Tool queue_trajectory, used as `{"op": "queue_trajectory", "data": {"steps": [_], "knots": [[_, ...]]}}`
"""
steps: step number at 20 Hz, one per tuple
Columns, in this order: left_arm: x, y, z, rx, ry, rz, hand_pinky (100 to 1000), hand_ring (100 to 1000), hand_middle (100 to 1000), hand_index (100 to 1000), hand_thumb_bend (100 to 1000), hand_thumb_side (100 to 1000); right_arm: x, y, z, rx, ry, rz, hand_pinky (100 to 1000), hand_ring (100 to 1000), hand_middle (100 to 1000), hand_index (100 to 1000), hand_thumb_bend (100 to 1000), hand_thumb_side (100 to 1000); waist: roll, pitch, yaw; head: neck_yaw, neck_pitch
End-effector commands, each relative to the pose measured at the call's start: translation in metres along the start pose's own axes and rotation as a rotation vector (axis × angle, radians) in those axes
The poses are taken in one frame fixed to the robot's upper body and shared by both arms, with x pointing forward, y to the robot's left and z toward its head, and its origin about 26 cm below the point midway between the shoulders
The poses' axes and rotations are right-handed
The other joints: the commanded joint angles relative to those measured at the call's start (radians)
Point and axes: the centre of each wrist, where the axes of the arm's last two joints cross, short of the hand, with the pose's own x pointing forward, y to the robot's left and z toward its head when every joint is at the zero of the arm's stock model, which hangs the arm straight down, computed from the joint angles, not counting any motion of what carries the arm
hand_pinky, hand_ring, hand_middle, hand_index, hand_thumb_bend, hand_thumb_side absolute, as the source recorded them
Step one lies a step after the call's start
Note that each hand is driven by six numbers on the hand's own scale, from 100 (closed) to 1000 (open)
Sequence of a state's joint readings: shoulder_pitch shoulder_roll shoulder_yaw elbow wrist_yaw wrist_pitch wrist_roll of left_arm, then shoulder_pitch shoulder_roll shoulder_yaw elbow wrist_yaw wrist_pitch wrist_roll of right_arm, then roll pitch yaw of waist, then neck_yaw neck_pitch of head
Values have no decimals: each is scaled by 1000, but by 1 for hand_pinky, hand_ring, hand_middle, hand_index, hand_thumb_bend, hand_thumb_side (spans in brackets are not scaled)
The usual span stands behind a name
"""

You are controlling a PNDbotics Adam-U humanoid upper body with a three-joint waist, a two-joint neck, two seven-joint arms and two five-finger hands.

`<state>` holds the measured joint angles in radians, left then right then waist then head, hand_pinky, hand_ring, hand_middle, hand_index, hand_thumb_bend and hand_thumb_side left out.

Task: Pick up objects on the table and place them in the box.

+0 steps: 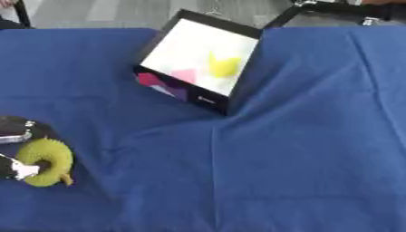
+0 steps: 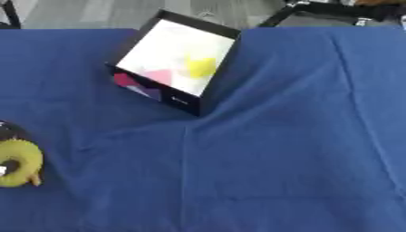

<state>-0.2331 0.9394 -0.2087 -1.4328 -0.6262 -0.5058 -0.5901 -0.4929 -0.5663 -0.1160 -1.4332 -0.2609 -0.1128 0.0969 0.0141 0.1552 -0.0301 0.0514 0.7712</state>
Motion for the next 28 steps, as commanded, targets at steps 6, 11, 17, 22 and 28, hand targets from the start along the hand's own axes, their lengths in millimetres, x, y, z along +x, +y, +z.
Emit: {"op": "queue_trajectory", "data": {"steps": [6, 11, 17, 22, 28], "knots": [[4, 14, 10, 105, 9, 56, 728, 632, 572, 630, 104, 125, 10, -7, -5, -7, -27, 20, 1000, 1000, 1000, 891, 100, 470, -5, 3, 3, 0, -1], [12, 32, 26, 243, 4, 47, 713, 605, 544, 602, 100, 116, 11, -10, -5, -14, -29, 25, 1000, 1000, 1000, 891, 100, 465, -6, -1, 10, -3, -1], [25, 68, 46, 430, -39, -2, 708, 596, 530, 574, 100, 100, 11, -10, -5, -18, -31, 23, 1000, 1000, 1000, 891, 100, 470, -6, -8, 19, -8, -1], [33, 92, 59, 548, -60, -59, 704, 589, 520, 557, 195, 100, 12, -11, -5, -19, -33, 23, 1000, 1000, 1000, 891, 100, 470, -6, -9, 21, -15, -1], [39, 128, 76, 698, -98, -139, 705, 587, 516, 553, 278, 100, 14, -10, -8, -17, -40, 19, 1000, 1000, 1000, 891, 100, 470, -1, -11, 26, -32, -1]]}}
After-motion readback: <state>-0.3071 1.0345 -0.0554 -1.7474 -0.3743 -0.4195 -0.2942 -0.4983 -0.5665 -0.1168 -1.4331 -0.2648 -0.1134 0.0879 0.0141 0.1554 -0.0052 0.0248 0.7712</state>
